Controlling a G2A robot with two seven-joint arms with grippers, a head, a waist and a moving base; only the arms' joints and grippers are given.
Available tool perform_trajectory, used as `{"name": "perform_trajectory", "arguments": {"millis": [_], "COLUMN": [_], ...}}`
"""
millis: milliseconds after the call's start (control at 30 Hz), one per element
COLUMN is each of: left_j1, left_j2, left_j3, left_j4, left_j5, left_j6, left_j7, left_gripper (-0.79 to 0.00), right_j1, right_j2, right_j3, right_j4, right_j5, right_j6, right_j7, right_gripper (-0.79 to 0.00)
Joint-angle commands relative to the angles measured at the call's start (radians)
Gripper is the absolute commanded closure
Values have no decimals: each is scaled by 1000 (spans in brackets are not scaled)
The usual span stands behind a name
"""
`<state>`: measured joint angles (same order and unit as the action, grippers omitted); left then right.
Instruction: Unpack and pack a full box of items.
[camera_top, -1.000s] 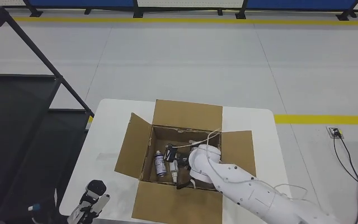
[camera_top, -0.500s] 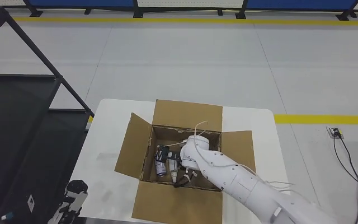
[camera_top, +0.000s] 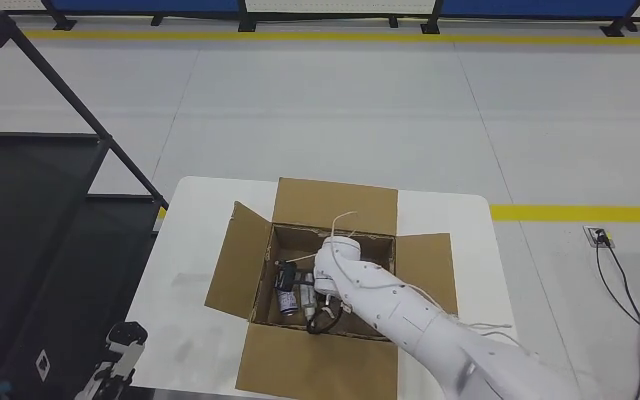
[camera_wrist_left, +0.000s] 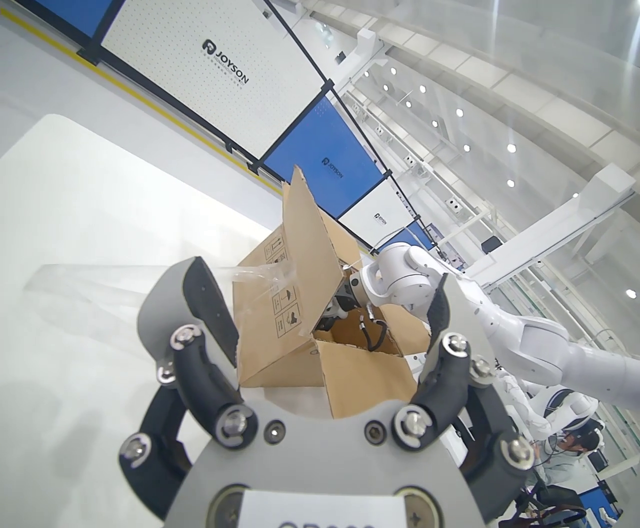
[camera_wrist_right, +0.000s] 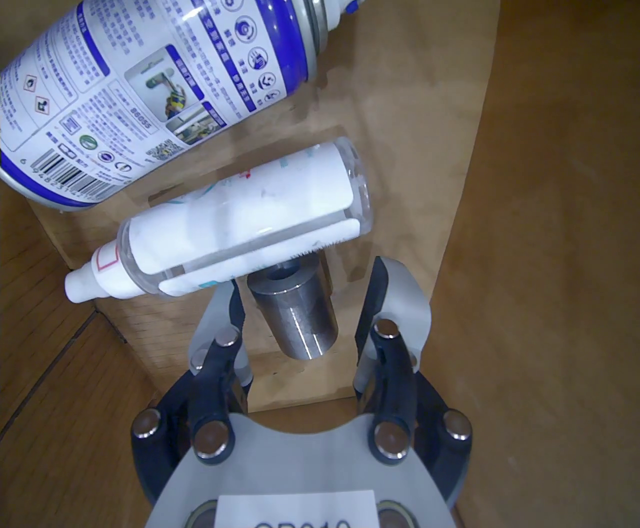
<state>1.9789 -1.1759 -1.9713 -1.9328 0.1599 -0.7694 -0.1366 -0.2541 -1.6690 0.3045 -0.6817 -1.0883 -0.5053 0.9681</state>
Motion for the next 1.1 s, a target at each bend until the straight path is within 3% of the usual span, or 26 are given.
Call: {"name": "perform_trajectory", "arguments": {"millis": [0,200,333,567,767,933,1067], "left_j1": [0,1,-1,-14,-29,-43,-51], "left_j2": [-1,-3,-5,-6,-7,-7,-7], "left_j3": [-2,-6,-6,3,17,34,42], "left_j4": [1,5,2,-14,-29,-38,-38], "left_j5": [-1,-7,-8,6,20,36,44], "left_j6": [-3,-7,-6,7,16,26,30], "left_j7": [0,3,0,-23,-41,-56,-64], "left_gripper": [-785,-785,-785,-785,-785,-785,-785], "right_j1": [4,19,27,38,20,-54,-158], "right_j2": [-13,-55,-75,-65,-2,114,217], "right_j3": [-3,-8,-7,37,115,232,342], "right_j4": [22,107,151,186,141,11,-180], "right_j5": [0,-4,-12,-20,-5,-26,-92], "right_j6": [-6,-23,-29,18,40,-28,-107], "right_j7": [-1,-23,-46,-181,-312,-484,-541], "right_gripper": [-431,-289,0,0,0,0,0]}}
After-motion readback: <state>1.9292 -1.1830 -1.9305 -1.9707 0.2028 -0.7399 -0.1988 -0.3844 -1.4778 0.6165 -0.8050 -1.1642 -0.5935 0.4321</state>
